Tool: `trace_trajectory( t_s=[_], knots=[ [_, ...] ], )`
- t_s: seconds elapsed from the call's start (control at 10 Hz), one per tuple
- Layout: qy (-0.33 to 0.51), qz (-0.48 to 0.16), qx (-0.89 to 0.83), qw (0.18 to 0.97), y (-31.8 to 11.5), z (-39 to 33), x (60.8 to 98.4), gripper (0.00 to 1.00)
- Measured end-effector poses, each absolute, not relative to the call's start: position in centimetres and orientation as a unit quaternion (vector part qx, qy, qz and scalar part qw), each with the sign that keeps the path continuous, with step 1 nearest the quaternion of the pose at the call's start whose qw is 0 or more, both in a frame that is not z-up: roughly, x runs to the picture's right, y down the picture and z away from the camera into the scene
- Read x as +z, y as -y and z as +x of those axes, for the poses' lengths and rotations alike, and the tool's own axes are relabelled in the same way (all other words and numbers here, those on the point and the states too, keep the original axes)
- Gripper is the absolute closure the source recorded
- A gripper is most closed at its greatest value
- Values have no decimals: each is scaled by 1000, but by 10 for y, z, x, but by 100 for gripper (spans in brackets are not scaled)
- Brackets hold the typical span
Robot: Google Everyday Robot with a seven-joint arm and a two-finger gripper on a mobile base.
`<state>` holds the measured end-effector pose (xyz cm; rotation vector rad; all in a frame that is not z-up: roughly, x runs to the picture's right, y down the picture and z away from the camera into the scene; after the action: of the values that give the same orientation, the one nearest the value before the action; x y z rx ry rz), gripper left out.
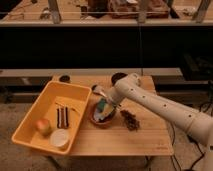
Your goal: Place sponge in tray
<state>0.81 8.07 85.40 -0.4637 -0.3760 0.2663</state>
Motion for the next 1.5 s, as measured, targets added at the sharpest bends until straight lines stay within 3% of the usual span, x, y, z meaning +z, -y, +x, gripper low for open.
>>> trace_trajectory(
  t_s=[0.4,0.5,1.2,1.5],
  knots=[
    [184,-241,141,942,-93,13,878,21],
    [185,-242,145,941,-94,15,879,25],
    [226,-255,166,925,-95,17,877,95],
    [252,-250,172,919,-77,19,859,100]
  ],
)
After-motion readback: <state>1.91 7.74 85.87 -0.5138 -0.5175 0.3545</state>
